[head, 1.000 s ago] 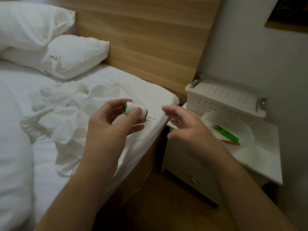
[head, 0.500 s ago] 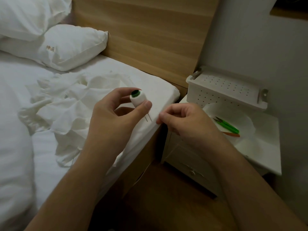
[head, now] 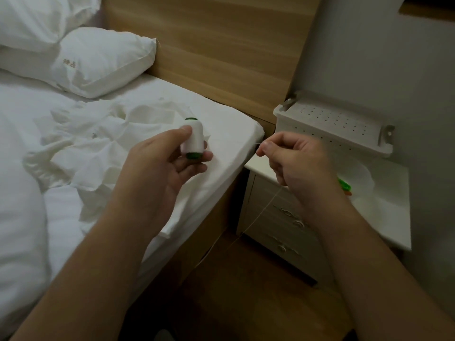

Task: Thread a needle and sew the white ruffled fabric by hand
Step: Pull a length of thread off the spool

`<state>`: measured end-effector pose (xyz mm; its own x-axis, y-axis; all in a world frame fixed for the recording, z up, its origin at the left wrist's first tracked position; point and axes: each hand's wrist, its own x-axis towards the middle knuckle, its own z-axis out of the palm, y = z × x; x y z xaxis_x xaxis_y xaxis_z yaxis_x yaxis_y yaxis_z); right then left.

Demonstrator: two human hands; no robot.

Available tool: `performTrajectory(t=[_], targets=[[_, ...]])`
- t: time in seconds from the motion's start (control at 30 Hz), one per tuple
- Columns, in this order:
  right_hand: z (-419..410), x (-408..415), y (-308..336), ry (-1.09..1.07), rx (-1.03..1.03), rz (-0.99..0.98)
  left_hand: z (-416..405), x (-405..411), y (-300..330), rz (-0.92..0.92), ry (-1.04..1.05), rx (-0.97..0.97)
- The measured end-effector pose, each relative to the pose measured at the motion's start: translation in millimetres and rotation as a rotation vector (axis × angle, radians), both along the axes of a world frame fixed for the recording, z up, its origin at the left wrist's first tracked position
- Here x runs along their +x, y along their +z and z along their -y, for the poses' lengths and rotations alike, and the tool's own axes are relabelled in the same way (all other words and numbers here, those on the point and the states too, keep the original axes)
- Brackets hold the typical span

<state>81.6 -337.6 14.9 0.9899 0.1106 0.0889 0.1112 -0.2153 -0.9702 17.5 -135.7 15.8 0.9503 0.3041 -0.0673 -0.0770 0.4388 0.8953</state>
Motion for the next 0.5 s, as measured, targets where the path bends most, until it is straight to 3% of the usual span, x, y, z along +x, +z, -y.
performTrajectory(t=[0.13,0.5], targets=[[3.0,2.7,-1.1,-0.029,0.025,-0.003,-3.5,-1.2,-0.2,0.001,-0.057,-0.130],[17.7,9.5,-2.2,-0.093,0.149,0.014,-11.9,1.4,-3.4,0.022,0.058,0.096]])
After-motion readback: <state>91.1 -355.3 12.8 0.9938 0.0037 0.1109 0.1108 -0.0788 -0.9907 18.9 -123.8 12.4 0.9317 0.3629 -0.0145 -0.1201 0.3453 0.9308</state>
